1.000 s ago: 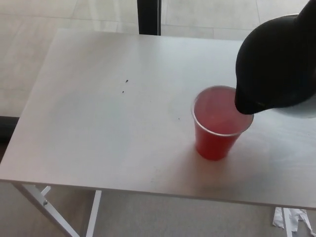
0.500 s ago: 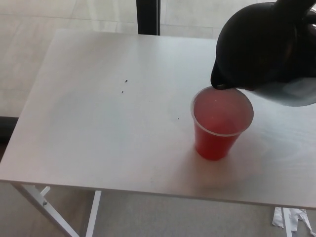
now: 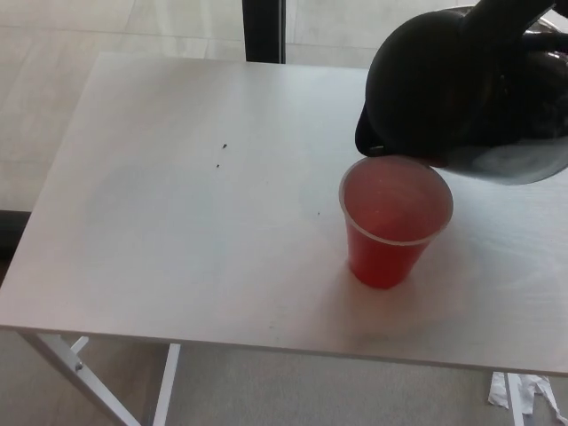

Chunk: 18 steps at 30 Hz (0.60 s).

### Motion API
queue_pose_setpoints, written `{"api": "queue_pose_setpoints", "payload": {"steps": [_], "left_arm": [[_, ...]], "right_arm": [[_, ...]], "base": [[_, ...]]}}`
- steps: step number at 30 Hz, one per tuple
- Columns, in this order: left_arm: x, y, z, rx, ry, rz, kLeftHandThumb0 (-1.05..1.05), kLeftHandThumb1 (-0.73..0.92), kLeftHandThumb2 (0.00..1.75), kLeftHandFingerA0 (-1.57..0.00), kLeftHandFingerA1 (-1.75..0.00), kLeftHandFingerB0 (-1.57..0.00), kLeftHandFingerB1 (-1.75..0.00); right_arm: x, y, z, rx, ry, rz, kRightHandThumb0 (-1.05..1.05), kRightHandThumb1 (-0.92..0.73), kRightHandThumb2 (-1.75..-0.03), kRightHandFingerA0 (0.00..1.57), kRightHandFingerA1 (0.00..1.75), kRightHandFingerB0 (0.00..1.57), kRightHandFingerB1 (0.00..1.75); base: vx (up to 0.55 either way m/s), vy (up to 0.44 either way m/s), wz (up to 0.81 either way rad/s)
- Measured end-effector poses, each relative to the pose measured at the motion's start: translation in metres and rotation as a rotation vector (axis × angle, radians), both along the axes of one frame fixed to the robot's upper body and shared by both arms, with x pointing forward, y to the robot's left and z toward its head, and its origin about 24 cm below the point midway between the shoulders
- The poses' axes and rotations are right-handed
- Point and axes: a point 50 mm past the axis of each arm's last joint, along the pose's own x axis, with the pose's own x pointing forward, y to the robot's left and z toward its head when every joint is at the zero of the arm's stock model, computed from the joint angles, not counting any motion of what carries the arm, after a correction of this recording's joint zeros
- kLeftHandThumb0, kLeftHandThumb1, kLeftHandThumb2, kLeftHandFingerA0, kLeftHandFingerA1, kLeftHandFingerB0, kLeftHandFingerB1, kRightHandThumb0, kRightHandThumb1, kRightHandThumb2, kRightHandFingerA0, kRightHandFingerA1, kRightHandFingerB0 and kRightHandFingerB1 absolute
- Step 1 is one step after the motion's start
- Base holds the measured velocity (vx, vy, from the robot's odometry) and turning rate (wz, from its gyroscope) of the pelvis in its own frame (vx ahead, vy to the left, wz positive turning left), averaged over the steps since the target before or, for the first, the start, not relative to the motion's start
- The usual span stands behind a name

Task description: The robot uses its right hand to lift up a kettle kept on the middle of the desk by its handle and tilt it into a glass kept next to it to pour out water

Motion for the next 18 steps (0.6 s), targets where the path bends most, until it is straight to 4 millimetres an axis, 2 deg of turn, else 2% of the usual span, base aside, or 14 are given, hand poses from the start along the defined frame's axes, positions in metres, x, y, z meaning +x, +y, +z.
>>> {"api": "queue_pose_setpoints", "payload": {"steps": [1,2,7,9,10,11,12,14,15,16,17,18], "left_arm": [[0.0003,0.0,0.0001,0.0,-0.001,0.0,-1.05,0.74,0.88,-1.27,-0.96,-0.92,-1.28],[0.0003,0.0,0.0001,0.0,-0.001,0.0,-1.05,0.57,1.26,-1.28,-0.92,-0.91,-1.32],[0.0003,-0.0001,0.0,-0.001,-0.001,0.0,-1.05,0.52,1.23,-1.29,-0.89,-0.97,-1.3],[0.0005,-0.0001,0.0,-0.001,-0.001,0.0,-1.05,0.53,1.23,-1.27,-0.96,-0.96,-1.28],[0.0008,-0.0001,0.0001,-0.002,-0.002,0.0,-1.05,0.53,1.23,-1.27,-0.96,-0.96,-1.28],[0.0012,-0.0002,0.0002,-0.002,-0.003,0.0,-1.05,0.73,0.88,-1.25,-0.97,-0.94,-1.25],[0.0014,-0.0002,0.0003,-0.002,-0.004,0.0,-1.05,0.55,1.25,-1.28,-0.91,-0.96,-1.3],[0.002,-0.0003,0.0006,-0.002,-0.006,-0.001,-1.05,0.55,1.24,-1.28,-0.91,-0.96,-1.3],[0.0024,-0.0004,0.0008,-0.002,-0.007,-0.001,-1.05,0.74,0.87,-1.27,-0.95,-0.93,-1.24],[0.0025,-0.0004,0.0008,-0.003,-0.008,-0.001,-1.05,0.74,0.88,-1.28,-0.94,-0.9,-1.29],[0.0024,-0.0004,0.0006,-0.003,-0.007,-0.001,-1.05,0.57,1.26,-1.29,-0.92,-0.89,-1.33],[0.0023,-0.0004,0.0005,-0.004,-0.007,0.0,-1.05,0.56,1.24,-1.27,-0.94,-0.86,-1.31]], "right_arm": [[0.0002,-0.0001,-0.0008,-0.001,0.001,0.007,-0.16,-0.65,-0.95,0.84,1.73,0.75,1.53],[0.0002,-0.0002,-0.0016,-0.001,0.001,0.012,-0.14,-0.66,-0.95,0.83,1.75,0.69,1.62],[-0.0009,-0.0017,-0.004,-0.005,0.001,0.041,-0.15,-0.69,-0.88,0.81,1.75,0.62,1.71],[-0.001,-0.0028,-0.005,-0.006,0.003,0.049,-0.21,-0.73,-0.92,0.84,1.75,0.72,1.61],[-0.001,-0.0038,-0.0057,-0.006,0.004,0.054,-0.21,-0.73,-0.92,0.84,1.75,0.72,1.61],[-0.001,-0.0046,-0.0062,-0.005,0.005,0.058,-0.21,-0.72,-0.92,0.85,1.75,0.73,1.6],[-0.001,-0.0052,-0.0065,-0.005,0.005,0.06,-0.17,-0.72,-0.92,0.87,1.75,0.74,1.61],[-0.0009,-0.0065,-0.0075,-0.005,0.006,0.066,-0.17,-0.69,-0.94,0.86,1.75,0.7,1.66],[-0.001,-0.0074,-0.0079,-0.004,0.006,0.07,-0.17,-0.7,-0.93,0.85,1.75,0.68,1.68],[-0.0011,-0.008,-0.0081,-0.002,0.005,0.075,-0.18,-0.72,-0.91,0.81,1.75,0.69,1.63],[-0.0014,-0.0085,-0.008,-0.001,0.003,0.081,-0.19,-0.74,-0.87,0.79,1.75,0.69,1.62],[-0.0018,-0.0089,-0.0076,-0.001,0.0,0.086,-0.22,-0.82,-0.75,0.78,1.75,0.68,1.6]], "base": [[0.0,0.0,0.0],[0.0,0.0,0.0],[0.0,0.0,0.0],[0.0,0.0,0.0],[0.0,0.0,0.0],[0.0,0.0,0.0],[0.0,0.0,0.0],[0.0,0.0,0.0],[0.0,0.0,0.0],[0.0,0.0,0.0],[0.0,0.0,0.0],[0.0,0.0,0.0]]}}
